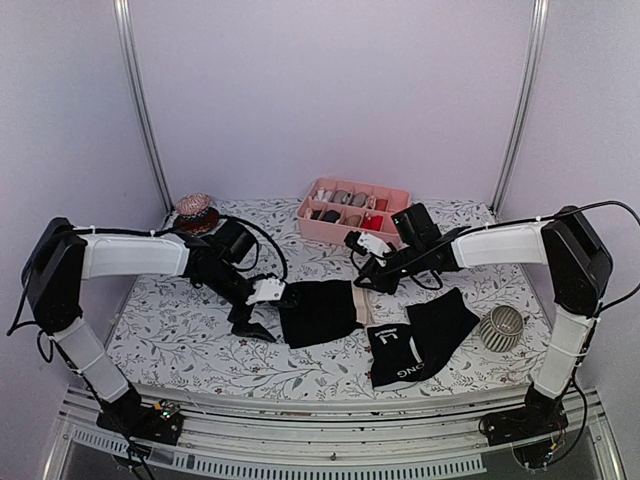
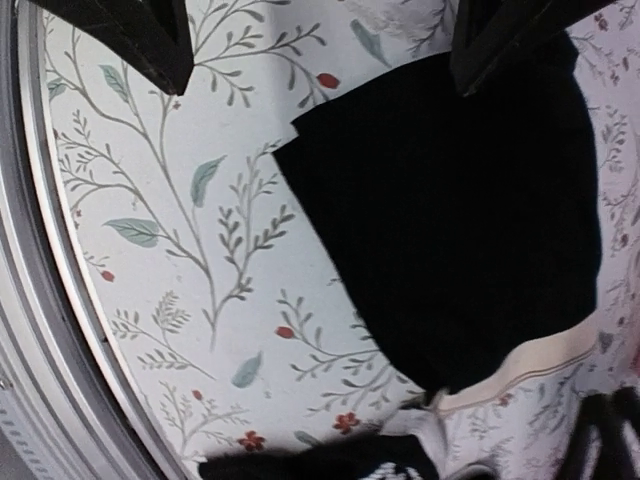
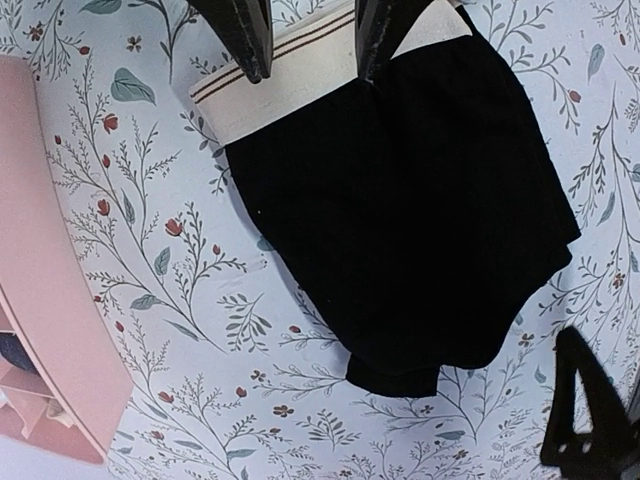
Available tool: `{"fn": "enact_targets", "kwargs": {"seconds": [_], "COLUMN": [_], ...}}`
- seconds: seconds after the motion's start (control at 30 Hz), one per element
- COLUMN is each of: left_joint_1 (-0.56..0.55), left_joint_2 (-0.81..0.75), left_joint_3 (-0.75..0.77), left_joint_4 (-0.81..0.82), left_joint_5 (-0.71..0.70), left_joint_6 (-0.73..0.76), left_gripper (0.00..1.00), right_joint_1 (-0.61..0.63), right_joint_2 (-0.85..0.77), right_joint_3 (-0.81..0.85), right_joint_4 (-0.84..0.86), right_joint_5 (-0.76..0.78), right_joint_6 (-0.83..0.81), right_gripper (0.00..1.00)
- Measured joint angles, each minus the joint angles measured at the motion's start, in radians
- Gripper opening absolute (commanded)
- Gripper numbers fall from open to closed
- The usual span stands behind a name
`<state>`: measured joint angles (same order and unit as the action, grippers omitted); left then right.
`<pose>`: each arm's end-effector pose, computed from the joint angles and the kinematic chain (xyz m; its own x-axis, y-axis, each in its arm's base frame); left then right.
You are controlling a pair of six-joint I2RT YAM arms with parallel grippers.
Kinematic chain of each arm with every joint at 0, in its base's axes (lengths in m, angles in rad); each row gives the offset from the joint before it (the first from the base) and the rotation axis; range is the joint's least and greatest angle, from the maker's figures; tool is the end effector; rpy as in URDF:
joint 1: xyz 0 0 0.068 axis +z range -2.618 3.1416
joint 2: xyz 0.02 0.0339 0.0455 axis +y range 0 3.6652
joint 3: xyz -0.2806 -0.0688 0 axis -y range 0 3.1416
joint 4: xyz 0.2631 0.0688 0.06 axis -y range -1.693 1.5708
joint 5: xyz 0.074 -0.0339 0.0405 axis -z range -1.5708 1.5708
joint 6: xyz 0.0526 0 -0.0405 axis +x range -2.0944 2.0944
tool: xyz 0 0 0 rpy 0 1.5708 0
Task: Roll the underwear
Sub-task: Fold the underwear at the center of the board, then adjust the underwear at the center of the board.
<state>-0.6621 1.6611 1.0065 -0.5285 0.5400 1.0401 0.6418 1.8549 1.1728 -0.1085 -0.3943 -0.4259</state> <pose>0.2480 -0.2276 0.1701 0.2174 0.7684 -0.6019 0.9742 -0.2090 0.0851 0.3299 0.2718 0.1764 -0.2007 -0.6262 -0.7534 -0.9357 0.3504 -0.0420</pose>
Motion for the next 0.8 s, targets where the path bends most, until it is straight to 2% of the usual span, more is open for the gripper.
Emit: {"fn": "enact_targets", "kwargs": {"seconds": [0.1,0.27,0.4,0.53,0.8], "left_joint_1": [0.085,0.2,0.208,0.206,0.203], "left_joint_2": [0.001,0.065,0.159,0.252,0.322], "left_joint_3": [0.042,0.154,0.21,0.247,0.289], "left_joint_4": [0.047,0.154,0.188,0.19,0.201], "left_joint_5": [0.006,-0.025,-0.076,-0.116,-0.213], "left_joint_6": [-0.083,-0.251,-0.341,-0.389,-0.425], "left_gripper": [0.9,0.8,0.78,0.77,0.77], "right_joint_1": [0.023,0.089,0.125,0.137,0.161], "right_joint_2": [0.0,0.001,0.009,0.03,0.098], "right_joint_3": [0.001,0.004,0.009,0.011,0.023], "right_joint_4": [0.0,-0.005,-0.011,-0.02,-0.058], "right_joint_5": [0.036,0.1,0.135,0.158,0.203], "right_joint_6": [0.04,0.112,0.171,0.227,0.273], "right_gripper": [0.3,0.21,0.15,0.14,0.12]}}
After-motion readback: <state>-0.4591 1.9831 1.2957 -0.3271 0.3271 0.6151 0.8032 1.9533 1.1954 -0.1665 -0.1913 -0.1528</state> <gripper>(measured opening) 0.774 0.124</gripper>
